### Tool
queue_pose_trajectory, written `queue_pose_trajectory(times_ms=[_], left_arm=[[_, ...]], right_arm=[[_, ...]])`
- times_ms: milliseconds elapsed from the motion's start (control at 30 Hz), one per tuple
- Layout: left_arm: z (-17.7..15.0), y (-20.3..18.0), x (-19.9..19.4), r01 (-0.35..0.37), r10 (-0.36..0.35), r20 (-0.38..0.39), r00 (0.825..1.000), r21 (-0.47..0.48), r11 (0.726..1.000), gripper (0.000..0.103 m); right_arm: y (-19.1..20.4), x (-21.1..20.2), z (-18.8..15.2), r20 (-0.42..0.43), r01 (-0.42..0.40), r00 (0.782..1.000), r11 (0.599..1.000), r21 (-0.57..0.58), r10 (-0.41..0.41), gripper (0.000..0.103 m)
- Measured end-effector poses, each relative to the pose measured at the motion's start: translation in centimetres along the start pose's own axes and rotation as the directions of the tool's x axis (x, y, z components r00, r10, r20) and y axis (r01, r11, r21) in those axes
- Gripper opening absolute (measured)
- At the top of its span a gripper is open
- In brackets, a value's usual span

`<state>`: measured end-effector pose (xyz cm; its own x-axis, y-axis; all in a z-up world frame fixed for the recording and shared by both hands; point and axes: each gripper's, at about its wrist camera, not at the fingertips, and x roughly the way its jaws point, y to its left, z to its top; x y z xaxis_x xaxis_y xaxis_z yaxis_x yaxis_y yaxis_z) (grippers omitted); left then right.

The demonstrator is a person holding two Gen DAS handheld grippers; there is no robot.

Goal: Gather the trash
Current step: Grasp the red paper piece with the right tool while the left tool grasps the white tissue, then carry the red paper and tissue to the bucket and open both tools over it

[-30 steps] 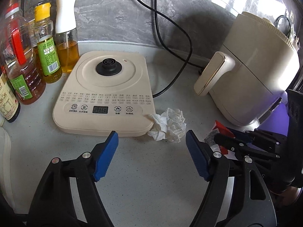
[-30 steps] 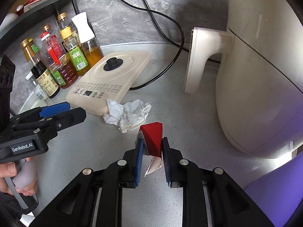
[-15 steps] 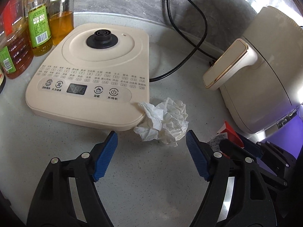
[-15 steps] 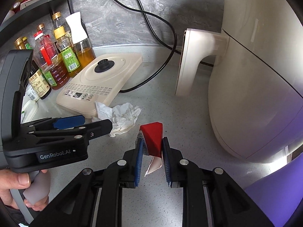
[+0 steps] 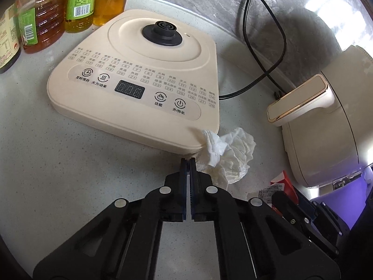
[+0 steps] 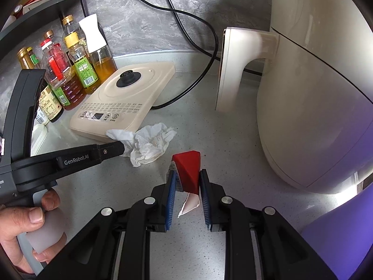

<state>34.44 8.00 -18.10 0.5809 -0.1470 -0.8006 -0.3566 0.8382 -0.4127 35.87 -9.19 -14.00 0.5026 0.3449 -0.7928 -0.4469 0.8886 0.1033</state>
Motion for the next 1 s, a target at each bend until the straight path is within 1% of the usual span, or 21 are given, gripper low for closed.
queue_pose_trajectory(times_ms=[233,500,833,1000], left_arm=[[-1.0,0.6,-3.6,0.052,-0.053,0.048,0.997,0.009,0.999,0.002],[-2.3,0.8,-9.4,0.067,-0.072,0.133,0.988,0.040,0.997,0.002],[-3.2,-2.1,-16.5,0.053,-0.087,0.247,0.965,0.141,0.989,0.002],[-3.3,-4.5,-19.3,0.078,-0.133,0.282,0.950,0.200,0.977,0.002]], right_arm=[[1.4,-1.6,-0.1,0.022,-0.009,1.000,1.000,-0.027,0.010,0.021],[2.7,-5.1,-0.5,0.073,-0.018,0.997,0.999,-0.046,0.022,0.021],[3.5,-11.9,-0.4,0.183,-0.031,0.982,0.999,-0.040,0.037,0.021],[3.4,-16.0,-0.2,0.255,-0.028,0.966,0.999,-0.036,0.036,0.021]])
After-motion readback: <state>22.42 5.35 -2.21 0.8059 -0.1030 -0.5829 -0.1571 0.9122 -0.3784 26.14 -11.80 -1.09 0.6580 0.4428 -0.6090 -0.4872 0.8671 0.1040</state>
